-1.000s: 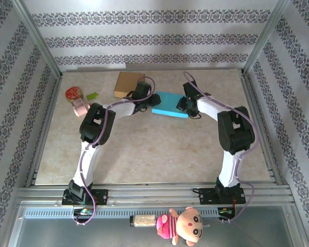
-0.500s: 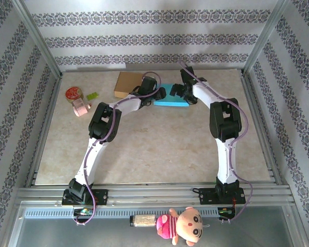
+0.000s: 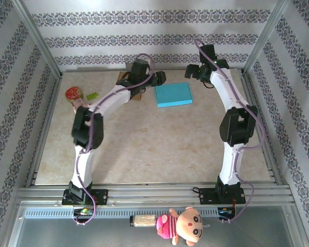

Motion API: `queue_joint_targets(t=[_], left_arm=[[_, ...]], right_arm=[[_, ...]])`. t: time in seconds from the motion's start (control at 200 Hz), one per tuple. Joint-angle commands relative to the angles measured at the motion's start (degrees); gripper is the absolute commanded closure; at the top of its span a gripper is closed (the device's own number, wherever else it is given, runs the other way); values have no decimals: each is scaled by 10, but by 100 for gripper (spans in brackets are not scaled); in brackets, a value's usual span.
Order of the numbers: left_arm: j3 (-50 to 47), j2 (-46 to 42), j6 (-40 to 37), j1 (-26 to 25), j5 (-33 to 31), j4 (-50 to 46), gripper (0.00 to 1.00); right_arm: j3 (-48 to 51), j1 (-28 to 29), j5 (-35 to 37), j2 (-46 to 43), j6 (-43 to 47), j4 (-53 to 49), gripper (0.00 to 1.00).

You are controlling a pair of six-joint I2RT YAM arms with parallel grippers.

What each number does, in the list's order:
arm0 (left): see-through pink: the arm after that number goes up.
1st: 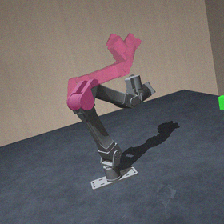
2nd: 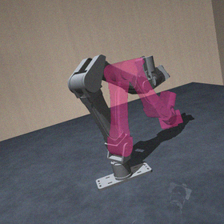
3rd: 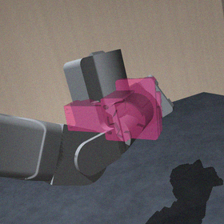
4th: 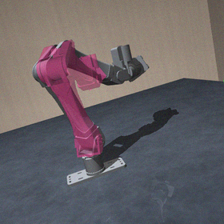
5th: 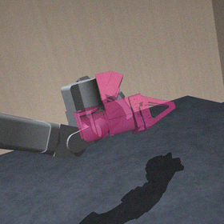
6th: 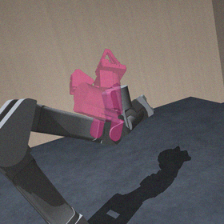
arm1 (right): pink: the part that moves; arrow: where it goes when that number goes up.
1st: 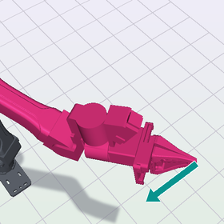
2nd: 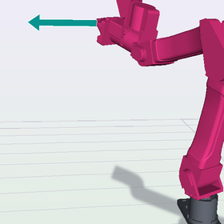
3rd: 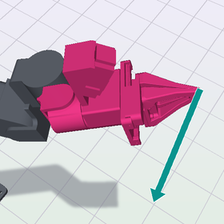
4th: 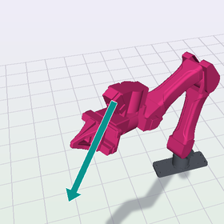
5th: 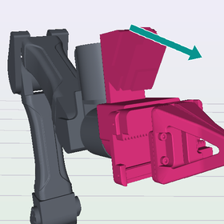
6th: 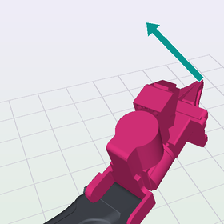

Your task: Fold the paper box

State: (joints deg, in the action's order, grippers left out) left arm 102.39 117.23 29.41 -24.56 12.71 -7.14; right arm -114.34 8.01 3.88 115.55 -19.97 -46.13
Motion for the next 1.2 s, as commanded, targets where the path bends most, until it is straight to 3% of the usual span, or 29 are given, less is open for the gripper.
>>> queue_joint_targets(t=[0.0,0.125,0.255,0.345,0.39,0.5,0.6,0.71,0.765,0.835,0.919,0.999,1.059,1.129,1.194], left_arm=[[-118,-159,-29,10,40,45,20],[-291,-359,-81,10,10,50,17],[-434,-555,-112,10,-94,-7,15],[-507,-665,-133,10,-175,-60,5],[-543,-709,-145,11,-223,-85,0],[-638,-781,-168,17,-351,-107,1],[-734,-816,-214,47,-394,-41,1],[-805,-799,-220,120,-397,61,1],[-831,-763,-212,165,-360,116,1],[-853,-698,-214,209,-296,209,1],[-887,-597,-249,225,-258,371,1],[-890,-488,-256,247,-194,498,1],[-874,-424,-257,262,-146,559,1],[-860,-343,-255,274,-121,649,1],[-847,-268,-250,283,-93,677,1]], right_arm=[[108,3,2,-130,53,29,2],[297,4,0,-290,56,128,2],[477,8,21,-444,49,209,2],[610,12,40,-542,62,284,2],[673,16,58,-588,73,329,2],[864,14,72,-667,135,503,2],[987,9,93,-657,221,670,2],[1007,-23,76,-569,232,762,2],[985,-38,32,-516,225,780,2],[962,-41,-4,-456,234,826,2],[951,-55,-20,-376,205,927,2],[952,-71,-40,-256,185,1081,2],[924,-76,-40,-304,185,954,2],[934,-75,-33,-271,179,1030,2],[922,-73,-22,-290,181,971,2]])
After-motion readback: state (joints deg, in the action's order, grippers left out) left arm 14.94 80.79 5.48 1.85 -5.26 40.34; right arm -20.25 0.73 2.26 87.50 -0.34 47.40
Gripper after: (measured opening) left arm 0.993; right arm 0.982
